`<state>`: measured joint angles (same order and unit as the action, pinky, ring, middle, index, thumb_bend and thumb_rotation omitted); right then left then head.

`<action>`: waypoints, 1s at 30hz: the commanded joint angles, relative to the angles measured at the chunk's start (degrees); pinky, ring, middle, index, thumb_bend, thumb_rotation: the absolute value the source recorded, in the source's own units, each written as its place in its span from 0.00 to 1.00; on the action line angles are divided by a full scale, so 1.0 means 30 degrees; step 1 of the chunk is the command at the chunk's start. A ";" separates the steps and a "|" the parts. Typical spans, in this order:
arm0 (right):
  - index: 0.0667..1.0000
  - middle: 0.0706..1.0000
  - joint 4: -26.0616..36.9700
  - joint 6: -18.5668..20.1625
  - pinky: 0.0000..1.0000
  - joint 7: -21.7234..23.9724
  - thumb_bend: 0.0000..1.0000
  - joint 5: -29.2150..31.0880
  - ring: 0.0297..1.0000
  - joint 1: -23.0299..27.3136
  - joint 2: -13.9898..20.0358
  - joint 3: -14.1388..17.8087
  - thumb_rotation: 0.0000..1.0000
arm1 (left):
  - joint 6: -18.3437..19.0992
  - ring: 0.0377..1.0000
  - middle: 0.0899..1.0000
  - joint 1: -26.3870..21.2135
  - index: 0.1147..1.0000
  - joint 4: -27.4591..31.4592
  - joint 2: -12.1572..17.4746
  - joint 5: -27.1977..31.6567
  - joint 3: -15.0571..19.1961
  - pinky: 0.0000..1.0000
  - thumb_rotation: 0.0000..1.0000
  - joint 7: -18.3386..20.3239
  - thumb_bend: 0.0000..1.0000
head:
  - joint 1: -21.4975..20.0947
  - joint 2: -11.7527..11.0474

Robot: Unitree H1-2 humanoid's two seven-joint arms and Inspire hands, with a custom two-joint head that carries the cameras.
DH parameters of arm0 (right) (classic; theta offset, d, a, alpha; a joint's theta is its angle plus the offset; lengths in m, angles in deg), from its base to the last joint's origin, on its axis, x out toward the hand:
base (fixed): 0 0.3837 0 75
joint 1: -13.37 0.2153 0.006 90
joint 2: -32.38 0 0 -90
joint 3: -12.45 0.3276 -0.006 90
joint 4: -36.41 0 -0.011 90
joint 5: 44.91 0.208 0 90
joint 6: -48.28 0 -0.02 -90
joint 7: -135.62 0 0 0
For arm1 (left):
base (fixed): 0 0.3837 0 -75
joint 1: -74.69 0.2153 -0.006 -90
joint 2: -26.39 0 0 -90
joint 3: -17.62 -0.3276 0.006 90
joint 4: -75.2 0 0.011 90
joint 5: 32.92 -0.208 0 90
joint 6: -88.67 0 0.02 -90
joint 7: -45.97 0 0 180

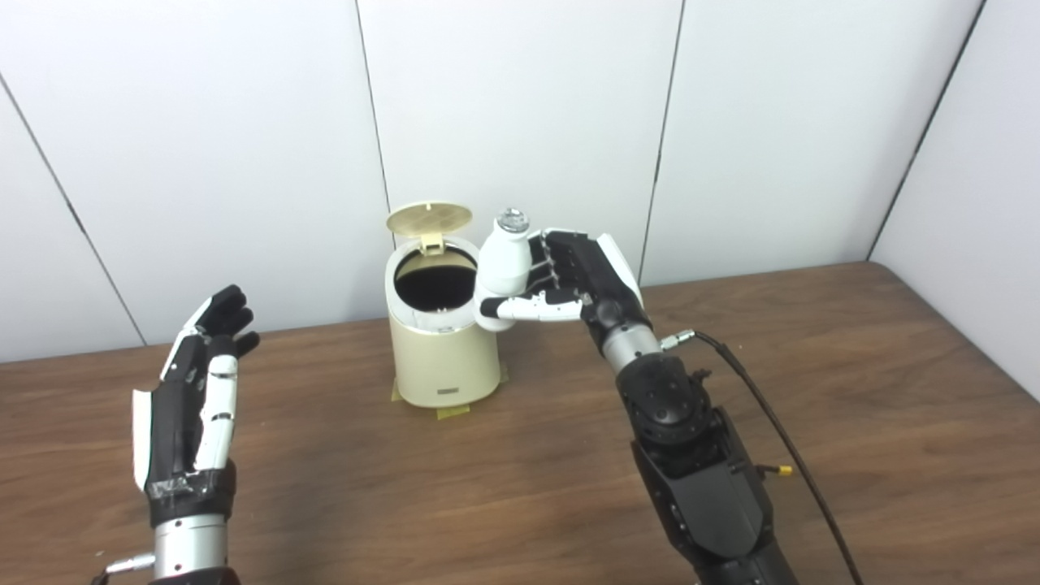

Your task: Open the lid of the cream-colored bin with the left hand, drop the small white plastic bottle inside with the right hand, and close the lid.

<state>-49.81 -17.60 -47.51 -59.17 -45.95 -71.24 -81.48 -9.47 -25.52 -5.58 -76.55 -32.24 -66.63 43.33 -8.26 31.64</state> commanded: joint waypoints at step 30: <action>0.43 0.44 -0.5650 -0.7710 0.38 -0.4103 0.52 -0.1314 0.45 0.3103 -0.1431 -0.0552 0.00 | -0.0682 0.87 0.87 -0.0207 0.85 0.0439 -0.0593 -0.0949 -0.0705 0.83 0.72 -0.0486 0.25 | 0.1132 -0.0554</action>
<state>-67.00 -35.49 -58.22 -62.26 -40.08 -75.58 -83.07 -9.59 -24.44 -5.93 -78.13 -34.56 -68.38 42.02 -4.83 29.97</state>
